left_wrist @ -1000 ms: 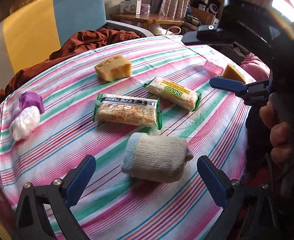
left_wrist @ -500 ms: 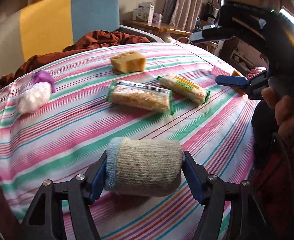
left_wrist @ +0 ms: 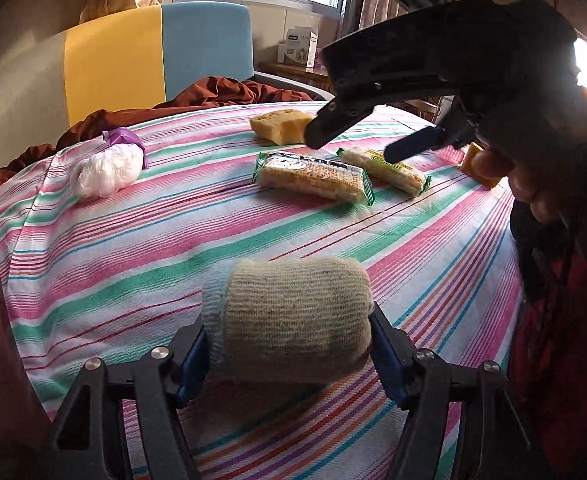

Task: Organize objects
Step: 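Grasp the white knitted roll with the left gripper and lift it, then grasp the green-wrapped cracker packet with the right gripper while the left gripper holds the roll, then place the knitted roll in the gold tray with the left gripper while the right gripper holds the crackers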

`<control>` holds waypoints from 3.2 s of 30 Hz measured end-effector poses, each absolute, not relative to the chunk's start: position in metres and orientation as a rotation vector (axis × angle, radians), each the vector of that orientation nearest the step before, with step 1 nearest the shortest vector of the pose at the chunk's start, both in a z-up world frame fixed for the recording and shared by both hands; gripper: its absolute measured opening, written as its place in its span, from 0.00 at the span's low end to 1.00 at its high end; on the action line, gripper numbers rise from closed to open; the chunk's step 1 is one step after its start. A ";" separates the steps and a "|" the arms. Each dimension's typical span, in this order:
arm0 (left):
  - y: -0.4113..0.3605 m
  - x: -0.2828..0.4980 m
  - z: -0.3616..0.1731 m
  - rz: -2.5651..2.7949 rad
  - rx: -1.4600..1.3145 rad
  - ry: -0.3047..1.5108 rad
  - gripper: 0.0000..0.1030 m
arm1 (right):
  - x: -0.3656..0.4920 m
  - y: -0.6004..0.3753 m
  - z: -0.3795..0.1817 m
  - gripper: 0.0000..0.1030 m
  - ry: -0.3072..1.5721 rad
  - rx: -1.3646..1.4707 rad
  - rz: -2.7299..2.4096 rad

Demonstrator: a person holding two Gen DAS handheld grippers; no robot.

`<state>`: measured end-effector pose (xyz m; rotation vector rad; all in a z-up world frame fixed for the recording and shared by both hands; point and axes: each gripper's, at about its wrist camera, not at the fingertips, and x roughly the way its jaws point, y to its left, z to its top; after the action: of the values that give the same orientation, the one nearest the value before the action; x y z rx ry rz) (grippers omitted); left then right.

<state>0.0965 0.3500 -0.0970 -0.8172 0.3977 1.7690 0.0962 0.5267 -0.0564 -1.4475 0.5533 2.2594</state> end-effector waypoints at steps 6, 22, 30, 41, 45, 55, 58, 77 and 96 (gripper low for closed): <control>0.349 0.094 -0.098 1.760 -0.824 0.380 0.68 | 0.045 0.520 -0.082 0.84 0.248 -1.713 2.236; 0.349 0.095 -0.098 1.758 -0.827 0.367 0.70 | 0.083 0.513 -0.106 0.49 0.434 -1.619 2.224; 0.350 0.097 -0.098 1.771 -0.819 0.389 0.70 | 0.096 0.523 -0.112 0.55 0.527 -1.613 2.239; 0.346 0.098 -0.097 1.775 -0.816 0.397 0.69 | 0.101 0.511 -0.117 0.75 0.438 -1.647 2.283; 0.345 0.098 -0.097 1.776 -0.816 0.399 0.69 | 0.104 0.517 -0.113 0.66 0.384 -1.643 2.289; 0.349 0.101 -0.092 1.792 -0.819 0.478 0.63 | 0.089 0.504 -0.109 0.45 0.296 -1.609 2.343; 0.343 0.097 -0.086 1.787 -0.886 0.442 0.63 | 0.089 0.503 -0.109 0.45 0.284 -1.605 2.350; 0.202 -0.032 -0.006 2.226 -1.055 0.107 0.63 | 0.073 0.481 -0.104 0.45 0.233 -1.596 2.353; 0.181 -0.074 -0.066 2.321 -1.257 0.319 0.65 | 0.068 0.483 -0.105 0.46 0.228 -1.595 2.352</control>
<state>-0.0737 0.1813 -0.0656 -1.2572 0.3191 2.3213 0.0677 0.4830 -0.1047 -1.5951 0.2282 2.3524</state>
